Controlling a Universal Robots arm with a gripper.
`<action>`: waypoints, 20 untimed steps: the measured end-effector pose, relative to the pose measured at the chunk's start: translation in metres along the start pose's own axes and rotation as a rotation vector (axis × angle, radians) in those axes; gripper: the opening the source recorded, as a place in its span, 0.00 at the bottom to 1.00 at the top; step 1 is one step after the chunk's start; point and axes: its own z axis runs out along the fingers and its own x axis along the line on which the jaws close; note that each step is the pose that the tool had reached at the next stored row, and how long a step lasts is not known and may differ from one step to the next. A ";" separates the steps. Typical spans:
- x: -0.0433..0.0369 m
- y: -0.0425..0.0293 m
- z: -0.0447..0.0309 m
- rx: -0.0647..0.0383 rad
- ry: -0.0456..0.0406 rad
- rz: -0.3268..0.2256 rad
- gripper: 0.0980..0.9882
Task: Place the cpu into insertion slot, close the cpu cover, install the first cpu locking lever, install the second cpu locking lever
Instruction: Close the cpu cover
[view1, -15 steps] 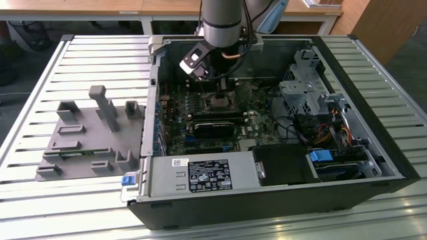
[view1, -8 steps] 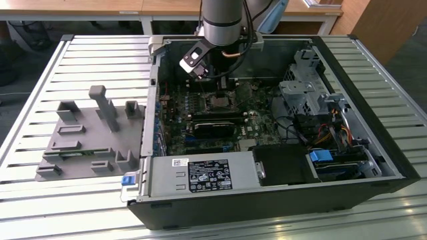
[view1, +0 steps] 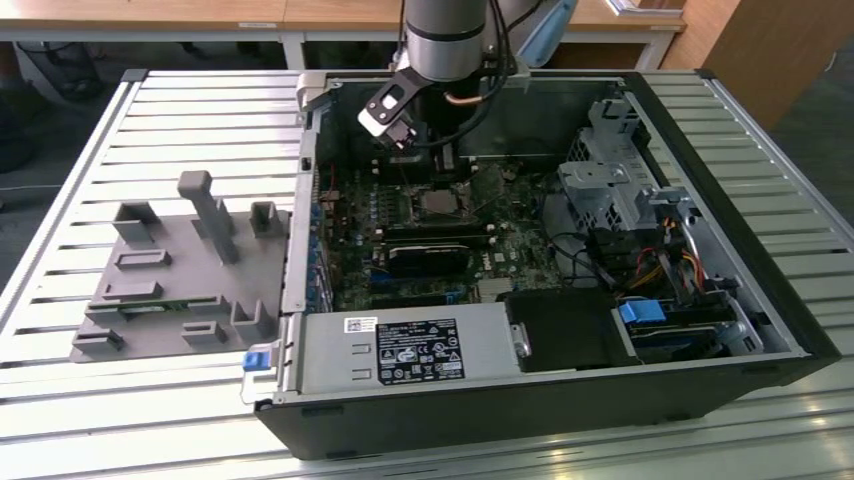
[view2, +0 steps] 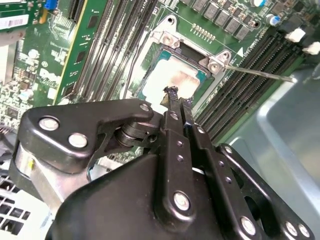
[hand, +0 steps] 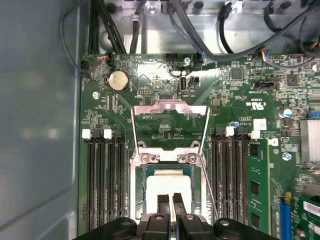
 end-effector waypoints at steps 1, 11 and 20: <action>0.0000 0.0002 -0.0025 0.000 0.0000 0.000 0.08; 0.0005 0.0026 -0.0394 0.000 -0.0002 0.000 0.08; -0.0098 0.0033 -0.0411 0.000 0.0060 0.000 0.08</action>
